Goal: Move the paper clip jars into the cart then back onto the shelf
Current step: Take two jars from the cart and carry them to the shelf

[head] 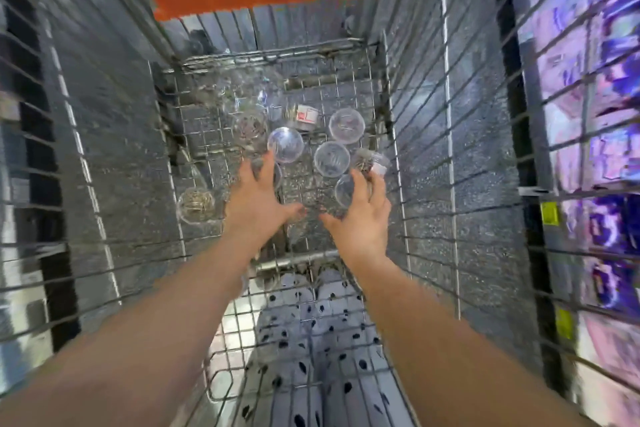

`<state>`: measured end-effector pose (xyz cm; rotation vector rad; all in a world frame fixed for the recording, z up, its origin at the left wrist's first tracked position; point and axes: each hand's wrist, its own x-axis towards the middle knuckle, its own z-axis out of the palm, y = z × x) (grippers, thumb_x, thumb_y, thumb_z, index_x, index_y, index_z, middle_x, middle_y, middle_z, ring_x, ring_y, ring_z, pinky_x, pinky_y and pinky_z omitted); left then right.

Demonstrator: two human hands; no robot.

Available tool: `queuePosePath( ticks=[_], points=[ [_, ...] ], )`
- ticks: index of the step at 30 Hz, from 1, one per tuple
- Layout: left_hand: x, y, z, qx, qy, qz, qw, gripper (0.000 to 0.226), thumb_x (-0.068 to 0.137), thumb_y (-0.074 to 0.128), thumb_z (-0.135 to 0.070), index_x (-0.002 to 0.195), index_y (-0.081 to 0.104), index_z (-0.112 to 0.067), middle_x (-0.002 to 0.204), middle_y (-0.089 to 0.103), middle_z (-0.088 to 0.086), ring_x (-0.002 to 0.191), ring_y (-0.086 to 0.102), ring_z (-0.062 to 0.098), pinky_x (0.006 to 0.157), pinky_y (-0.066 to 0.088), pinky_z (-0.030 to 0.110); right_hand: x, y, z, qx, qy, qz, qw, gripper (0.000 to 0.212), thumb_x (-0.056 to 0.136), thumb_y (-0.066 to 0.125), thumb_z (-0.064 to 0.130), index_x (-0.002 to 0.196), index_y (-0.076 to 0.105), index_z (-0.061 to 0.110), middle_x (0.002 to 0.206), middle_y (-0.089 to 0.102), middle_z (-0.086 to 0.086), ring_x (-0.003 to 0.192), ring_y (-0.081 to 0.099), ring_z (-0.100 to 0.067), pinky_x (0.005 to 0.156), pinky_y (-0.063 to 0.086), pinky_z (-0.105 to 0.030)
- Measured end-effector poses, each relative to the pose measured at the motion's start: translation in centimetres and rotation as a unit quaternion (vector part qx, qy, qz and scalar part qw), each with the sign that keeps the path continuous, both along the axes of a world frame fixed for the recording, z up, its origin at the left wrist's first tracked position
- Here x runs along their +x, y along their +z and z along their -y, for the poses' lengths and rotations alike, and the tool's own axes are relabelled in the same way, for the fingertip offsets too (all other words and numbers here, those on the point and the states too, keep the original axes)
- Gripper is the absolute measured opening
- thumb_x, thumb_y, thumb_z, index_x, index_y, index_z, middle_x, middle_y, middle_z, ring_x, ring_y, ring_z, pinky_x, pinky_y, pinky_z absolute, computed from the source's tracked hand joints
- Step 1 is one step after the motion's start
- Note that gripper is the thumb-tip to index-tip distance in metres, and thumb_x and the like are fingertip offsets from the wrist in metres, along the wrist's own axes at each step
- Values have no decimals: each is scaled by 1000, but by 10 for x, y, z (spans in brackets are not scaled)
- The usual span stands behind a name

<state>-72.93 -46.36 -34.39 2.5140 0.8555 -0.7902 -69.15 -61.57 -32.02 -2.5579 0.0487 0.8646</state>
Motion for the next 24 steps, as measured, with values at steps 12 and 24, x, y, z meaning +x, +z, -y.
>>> queuePosePath(
  ticks=[12, 24],
  points=[
    [10, 24, 5, 9, -8, 74, 997, 81, 80, 63, -49, 142, 17, -22, 125, 39, 11, 73, 48, 16, 54, 48, 25, 10, 12, -10, 7, 39, 105, 994, 58, 83, 65, 18, 135, 41, 19, 146, 31, -2, 115, 36, -20, 103, 35, -35],
    [34, 187, 3, -93, 62, 221, 969, 57, 69, 70, -39, 118, 42, -26, 108, 50, 5, 92, 55, 25, 78, 49, 34, 12, 163, -16, 134, 27, 206, 969, 53, 77, 69, 33, 125, 48, 23, 120, 53, 8, 102, 38, -11, 85, 30, -22]
  ],
)
